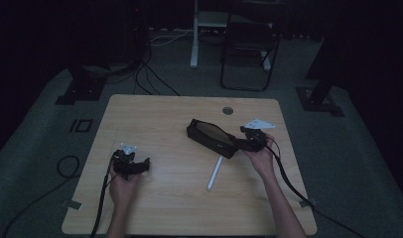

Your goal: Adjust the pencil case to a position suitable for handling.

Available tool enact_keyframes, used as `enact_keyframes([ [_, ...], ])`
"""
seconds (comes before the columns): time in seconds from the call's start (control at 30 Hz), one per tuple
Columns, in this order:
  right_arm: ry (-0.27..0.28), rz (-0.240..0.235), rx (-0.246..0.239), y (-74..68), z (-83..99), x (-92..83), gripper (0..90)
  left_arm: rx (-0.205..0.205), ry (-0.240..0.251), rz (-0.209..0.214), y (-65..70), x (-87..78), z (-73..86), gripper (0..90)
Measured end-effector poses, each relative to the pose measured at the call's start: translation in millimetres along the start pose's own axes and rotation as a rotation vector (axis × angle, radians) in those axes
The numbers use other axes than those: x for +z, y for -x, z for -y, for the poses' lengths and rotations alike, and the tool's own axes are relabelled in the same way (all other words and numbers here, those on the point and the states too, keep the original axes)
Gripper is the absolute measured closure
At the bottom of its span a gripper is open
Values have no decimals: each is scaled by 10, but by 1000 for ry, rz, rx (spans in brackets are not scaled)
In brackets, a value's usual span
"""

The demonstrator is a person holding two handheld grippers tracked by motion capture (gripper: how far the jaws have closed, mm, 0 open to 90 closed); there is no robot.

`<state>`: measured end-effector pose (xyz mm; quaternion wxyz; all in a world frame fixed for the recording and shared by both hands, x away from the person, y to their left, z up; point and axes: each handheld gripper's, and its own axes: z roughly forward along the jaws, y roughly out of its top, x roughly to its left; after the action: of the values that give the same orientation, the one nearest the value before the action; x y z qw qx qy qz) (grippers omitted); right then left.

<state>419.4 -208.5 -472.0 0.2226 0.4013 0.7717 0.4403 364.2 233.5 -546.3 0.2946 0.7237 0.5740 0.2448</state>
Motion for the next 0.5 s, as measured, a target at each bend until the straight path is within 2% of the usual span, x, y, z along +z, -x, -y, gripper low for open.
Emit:
enact_keyframes([
  [0.1,-1,1,-16,-62,-5,-82,350,0,0,0,0,0,0,147],
  [0.17,1,8,-32,-170,9,-191,357,-1,0,0,1,0,-1,147],
  [0.33,-18,23,-26,-300,52,-289,389,-1,0,0,1,0,-1,147],
  [0.5,-25,-12,-56,-519,144,-336,410,-2,0,0,1,1,-2,147],
])
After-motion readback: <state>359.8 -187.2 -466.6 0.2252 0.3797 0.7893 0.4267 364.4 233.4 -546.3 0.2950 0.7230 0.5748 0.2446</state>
